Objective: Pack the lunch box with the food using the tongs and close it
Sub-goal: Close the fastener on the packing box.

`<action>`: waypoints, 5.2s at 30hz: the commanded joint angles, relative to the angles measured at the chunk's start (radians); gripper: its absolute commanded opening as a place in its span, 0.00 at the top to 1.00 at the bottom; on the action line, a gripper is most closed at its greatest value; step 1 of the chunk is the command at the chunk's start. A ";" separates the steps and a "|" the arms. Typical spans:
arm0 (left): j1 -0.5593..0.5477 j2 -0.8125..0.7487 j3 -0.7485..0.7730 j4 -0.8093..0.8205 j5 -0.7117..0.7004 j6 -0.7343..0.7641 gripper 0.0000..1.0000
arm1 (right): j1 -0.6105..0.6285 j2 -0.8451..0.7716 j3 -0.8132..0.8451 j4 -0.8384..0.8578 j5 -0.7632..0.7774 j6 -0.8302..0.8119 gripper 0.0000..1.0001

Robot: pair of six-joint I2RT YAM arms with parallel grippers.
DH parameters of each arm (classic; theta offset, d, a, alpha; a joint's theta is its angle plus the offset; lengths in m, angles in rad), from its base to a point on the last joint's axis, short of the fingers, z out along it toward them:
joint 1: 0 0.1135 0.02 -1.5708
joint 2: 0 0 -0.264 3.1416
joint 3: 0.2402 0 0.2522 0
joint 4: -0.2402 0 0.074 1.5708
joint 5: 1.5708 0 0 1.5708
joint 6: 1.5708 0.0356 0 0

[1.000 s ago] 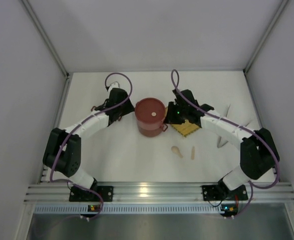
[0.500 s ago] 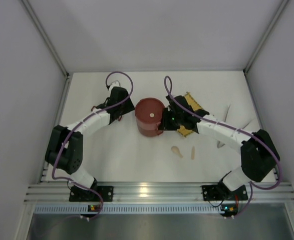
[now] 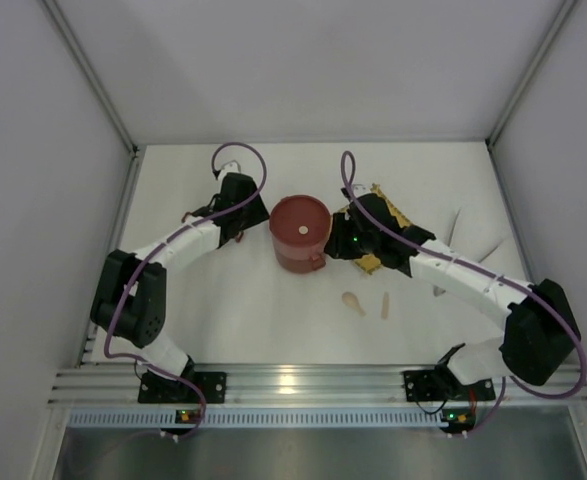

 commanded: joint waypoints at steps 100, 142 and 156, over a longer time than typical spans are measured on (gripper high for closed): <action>0.005 0.042 0.014 0.039 0.091 0.047 0.45 | 0.132 0.219 0.525 -0.156 0.319 -0.065 0.71; 0.074 0.269 0.351 0.101 0.559 0.099 0.45 | 0.096 0.385 0.528 -0.246 0.282 -0.059 0.78; 0.072 0.148 0.129 0.121 0.670 0.119 0.45 | 0.054 0.393 0.540 -0.271 0.300 -0.055 0.77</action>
